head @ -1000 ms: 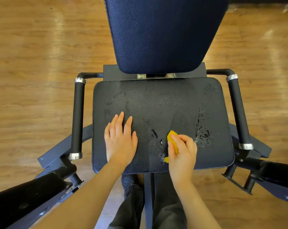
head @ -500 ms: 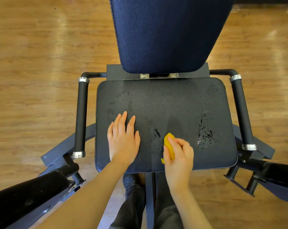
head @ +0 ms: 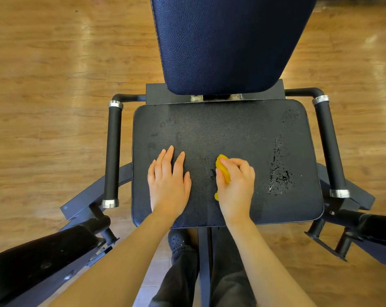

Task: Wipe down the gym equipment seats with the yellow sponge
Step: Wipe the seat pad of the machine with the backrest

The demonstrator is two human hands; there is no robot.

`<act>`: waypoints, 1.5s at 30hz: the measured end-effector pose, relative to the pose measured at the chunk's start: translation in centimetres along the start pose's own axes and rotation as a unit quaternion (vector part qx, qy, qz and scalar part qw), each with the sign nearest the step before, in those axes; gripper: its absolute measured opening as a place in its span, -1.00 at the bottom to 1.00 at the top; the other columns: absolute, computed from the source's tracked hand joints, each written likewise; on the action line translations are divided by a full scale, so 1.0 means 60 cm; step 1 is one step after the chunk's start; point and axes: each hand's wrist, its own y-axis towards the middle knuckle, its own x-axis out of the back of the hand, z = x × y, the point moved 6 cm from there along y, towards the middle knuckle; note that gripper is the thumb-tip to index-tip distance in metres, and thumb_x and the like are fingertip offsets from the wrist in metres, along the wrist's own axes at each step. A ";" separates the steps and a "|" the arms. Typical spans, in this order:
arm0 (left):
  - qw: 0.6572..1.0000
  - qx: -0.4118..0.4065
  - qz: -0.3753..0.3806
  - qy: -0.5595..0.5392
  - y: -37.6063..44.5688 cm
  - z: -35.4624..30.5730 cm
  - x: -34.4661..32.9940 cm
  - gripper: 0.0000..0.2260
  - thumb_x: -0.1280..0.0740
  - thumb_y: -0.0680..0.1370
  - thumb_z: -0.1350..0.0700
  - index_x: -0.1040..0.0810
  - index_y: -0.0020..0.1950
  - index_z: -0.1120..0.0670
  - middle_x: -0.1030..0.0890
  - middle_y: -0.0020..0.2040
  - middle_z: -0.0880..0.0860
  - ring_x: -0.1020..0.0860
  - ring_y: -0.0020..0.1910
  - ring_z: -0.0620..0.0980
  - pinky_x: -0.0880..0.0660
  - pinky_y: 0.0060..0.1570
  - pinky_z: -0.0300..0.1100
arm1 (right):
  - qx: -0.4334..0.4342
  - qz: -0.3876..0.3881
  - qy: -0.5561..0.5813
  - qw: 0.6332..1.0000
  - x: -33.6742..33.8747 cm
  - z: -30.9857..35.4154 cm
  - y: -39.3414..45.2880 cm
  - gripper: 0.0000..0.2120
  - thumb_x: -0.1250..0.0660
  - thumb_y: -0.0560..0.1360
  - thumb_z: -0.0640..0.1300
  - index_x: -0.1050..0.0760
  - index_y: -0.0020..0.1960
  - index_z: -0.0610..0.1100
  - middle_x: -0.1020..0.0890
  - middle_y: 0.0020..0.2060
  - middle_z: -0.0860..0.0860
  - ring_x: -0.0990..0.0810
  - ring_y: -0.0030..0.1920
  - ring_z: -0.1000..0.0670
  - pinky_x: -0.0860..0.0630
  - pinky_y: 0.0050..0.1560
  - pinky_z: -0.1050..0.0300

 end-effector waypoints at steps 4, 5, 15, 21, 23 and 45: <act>1.000 -0.005 0.005 0.002 0.000 0.001 0.000 -0.56 -0.09 0.57 -0.02 -0.43 0.39 0.10 -0.40 0.42 0.17 -0.27 0.43 0.14 -0.16 0.37 0.06 | 0.016 0.025 0.005 1.000 0.015 -0.012 -0.074 -0.66 -0.42 0.49 -0.21 -0.56 0.25 -0.09 -0.48 0.10 0.06 -0.37 0.04 0.05 -0.58 -0.20 0.04; 1.000 -0.005 0.006 0.002 0.001 0.001 0.000 -0.56 -0.09 0.57 -0.02 -0.43 0.39 0.10 -0.40 0.42 0.17 -0.26 0.43 0.13 -0.16 0.37 0.06 | 0.015 0.030 0.004 0.999 0.019 -0.014 -0.092 -0.66 -0.42 0.48 -0.21 -0.56 0.25 -0.09 -0.47 0.11 0.07 -0.36 0.06 0.08 -0.59 -0.21 0.05; 1.000 0.000 0.006 0.006 0.000 0.001 -0.002 -0.55 -0.09 0.56 -0.02 -0.43 0.39 0.10 -0.39 0.43 0.17 -0.25 0.44 0.13 -0.15 0.38 0.06 | 0.016 -0.008 0.021 1.000 -0.014 0.014 -0.026 -0.71 -0.42 0.46 -0.29 -0.59 0.18 -0.20 -0.55 0.02 -0.08 -0.40 0.04 -0.01 -0.38 0.03 0.25; 1.000 -0.003 0.008 0.001 0.000 0.001 -0.004 -0.56 -0.09 0.57 -0.02 -0.43 0.40 0.10 -0.39 0.43 0.16 -0.25 0.44 0.13 -0.16 0.38 0.07 | 0.024 -0.006 0.011 1.000 -0.021 0.017 -0.009 -0.69 -0.41 0.49 -0.25 -0.57 0.23 -0.15 -0.54 0.05 -0.05 -0.41 0.05 -0.02 -0.45 0.03 0.18; 1.000 -0.002 0.005 0.002 0.000 0.001 -0.003 -0.56 -0.09 0.56 -0.02 -0.43 0.39 0.10 -0.39 0.43 0.17 -0.25 0.44 0.13 -0.14 0.38 0.06 | 0.012 0.000 0.013 1.000 -0.012 0.010 -0.048 -0.67 -0.40 0.50 -0.22 -0.55 0.26 -0.11 -0.51 0.09 0.00 -0.39 0.06 0.02 -0.54 -0.05 0.07; 1.000 -0.011 -0.004 -0.008 0.000 0.003 -0.001 -0.57 -0.11 0.57 -0.02 -0.43 0.39 0.09 -0.39 0.43 0.17 -0.26 0.44 0.13 -0.12 0.39 0.05 | 0.023 0.040 0.016 0.999 -0.017 0.026 -0.095 -0.66 -0.40 0.50 -0.20 -0.55 0.27 -0.10 -0.49 0.11 0.03 -0.37 0.10 0.08 -0.56 -0.06 0.08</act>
